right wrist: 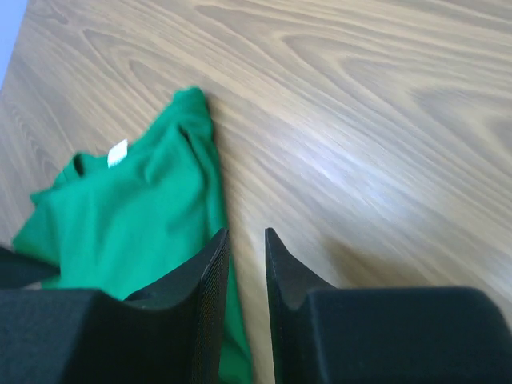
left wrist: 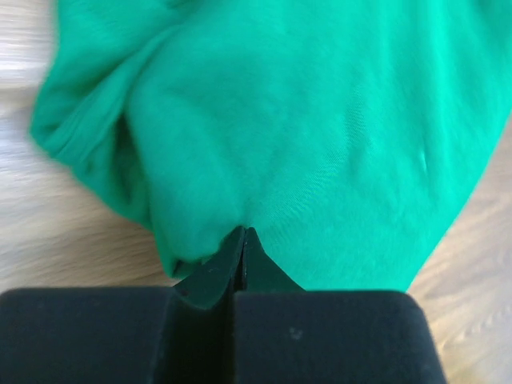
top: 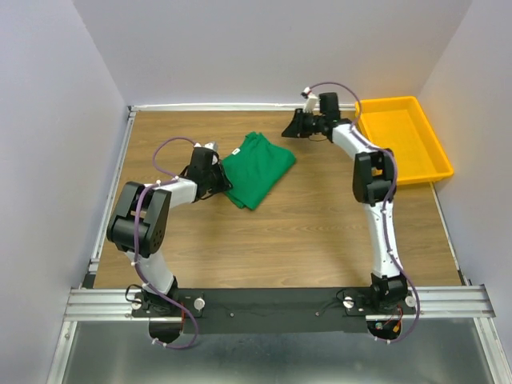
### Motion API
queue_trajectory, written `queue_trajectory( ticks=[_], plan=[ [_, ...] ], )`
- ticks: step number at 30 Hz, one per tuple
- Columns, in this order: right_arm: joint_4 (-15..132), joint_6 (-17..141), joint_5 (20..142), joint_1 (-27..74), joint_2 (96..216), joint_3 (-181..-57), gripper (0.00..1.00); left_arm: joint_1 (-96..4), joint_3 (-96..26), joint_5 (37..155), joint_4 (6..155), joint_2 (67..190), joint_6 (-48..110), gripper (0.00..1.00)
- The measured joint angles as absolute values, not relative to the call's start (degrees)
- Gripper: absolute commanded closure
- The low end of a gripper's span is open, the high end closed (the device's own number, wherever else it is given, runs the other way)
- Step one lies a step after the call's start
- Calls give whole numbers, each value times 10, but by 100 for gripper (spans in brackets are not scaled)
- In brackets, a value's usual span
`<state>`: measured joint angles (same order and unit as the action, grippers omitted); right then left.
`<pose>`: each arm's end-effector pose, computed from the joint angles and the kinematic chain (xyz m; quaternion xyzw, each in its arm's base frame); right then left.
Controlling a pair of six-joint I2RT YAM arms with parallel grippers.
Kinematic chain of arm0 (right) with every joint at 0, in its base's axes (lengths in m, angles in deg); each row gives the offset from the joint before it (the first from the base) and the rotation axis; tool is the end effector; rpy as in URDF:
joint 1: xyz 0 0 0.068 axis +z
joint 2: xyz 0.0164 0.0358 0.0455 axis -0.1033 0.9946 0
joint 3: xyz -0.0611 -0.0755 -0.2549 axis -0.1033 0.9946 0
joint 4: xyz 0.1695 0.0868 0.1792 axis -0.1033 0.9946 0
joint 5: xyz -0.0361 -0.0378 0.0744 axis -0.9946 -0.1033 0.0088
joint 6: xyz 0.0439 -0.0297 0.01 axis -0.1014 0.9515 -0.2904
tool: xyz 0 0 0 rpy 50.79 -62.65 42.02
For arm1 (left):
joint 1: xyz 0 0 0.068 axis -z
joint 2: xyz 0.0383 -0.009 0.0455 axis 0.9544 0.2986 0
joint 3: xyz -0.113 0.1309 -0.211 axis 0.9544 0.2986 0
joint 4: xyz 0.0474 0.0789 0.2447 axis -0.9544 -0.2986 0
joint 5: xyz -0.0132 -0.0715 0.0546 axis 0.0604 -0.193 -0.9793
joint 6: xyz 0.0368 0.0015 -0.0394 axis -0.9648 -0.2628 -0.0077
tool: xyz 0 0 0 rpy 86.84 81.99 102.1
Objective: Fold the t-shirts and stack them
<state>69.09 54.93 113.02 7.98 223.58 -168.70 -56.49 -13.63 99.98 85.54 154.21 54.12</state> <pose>0.5552 0.1611 0.1513 -0.1600 0.8316 0.3978 0.3529 0.3368 -0.1053 0.1476 -0.1040 0.9082 -0.2562 0.3142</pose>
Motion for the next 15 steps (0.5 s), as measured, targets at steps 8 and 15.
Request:
queue_trajectory(
  ticks=[8,15],
  plan=[
    [703,624,1283,31,2102,-1519,68,-564,-143,994,856,1461,572,69],
    [704,562,1367,98,2089,-1496,68,-527,-237,1106,946,1525,597,79]
  ],
)
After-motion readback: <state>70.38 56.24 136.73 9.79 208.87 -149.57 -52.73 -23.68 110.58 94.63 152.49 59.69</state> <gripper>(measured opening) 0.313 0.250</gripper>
